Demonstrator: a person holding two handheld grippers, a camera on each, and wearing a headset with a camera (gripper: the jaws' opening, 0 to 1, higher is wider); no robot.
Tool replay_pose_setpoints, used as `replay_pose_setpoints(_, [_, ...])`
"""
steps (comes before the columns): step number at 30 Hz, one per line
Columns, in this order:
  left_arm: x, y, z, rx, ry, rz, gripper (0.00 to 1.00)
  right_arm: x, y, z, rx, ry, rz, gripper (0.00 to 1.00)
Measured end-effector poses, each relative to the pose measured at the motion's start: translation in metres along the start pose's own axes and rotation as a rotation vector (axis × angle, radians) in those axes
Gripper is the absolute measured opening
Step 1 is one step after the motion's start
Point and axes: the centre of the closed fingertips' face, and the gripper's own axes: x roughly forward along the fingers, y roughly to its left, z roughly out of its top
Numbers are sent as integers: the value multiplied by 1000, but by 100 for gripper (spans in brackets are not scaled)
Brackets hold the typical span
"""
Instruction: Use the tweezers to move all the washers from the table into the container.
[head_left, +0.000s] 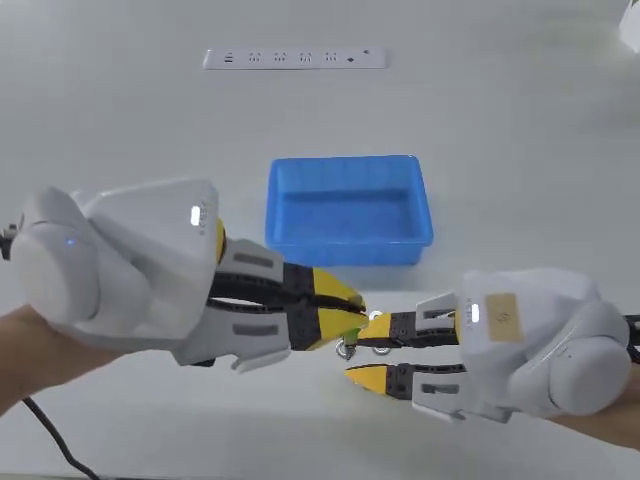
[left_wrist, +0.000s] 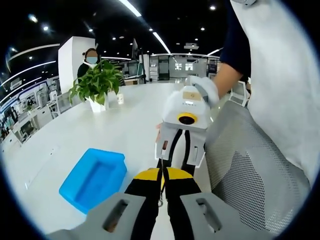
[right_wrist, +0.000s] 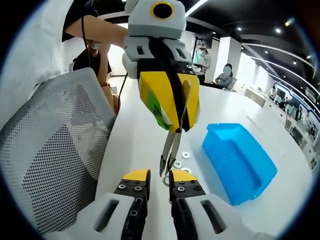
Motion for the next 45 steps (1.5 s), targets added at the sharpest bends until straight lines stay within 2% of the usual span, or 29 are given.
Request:
replay_pose_setpoints(4, [1,1,0,10,-1,-3,6,0,-3,-7,32,25,-13,18])
replay_pose_setpoints(14, [6,1,-7,33,5,-11,6,-6,-6,-24,55,72,-40,21])
replay_pose_setpoints(22, [12,0,-21,15,17,-3,6,-9,-5,-30,61,91,-41,21])
replay_pose_setpoints(28, [11,2,-21,11,3,16,6,-9,-5,-30,63,92,-42,21])
replay_pose_setpoints(36, [9,-1,-22,28,14,-1,6,-3,-6,-21,65,72,-32,21])
replay_pose_setpoints(45, [9,-4,-23,24,20,-7,6,4,-8,-15,66,65,1,21])
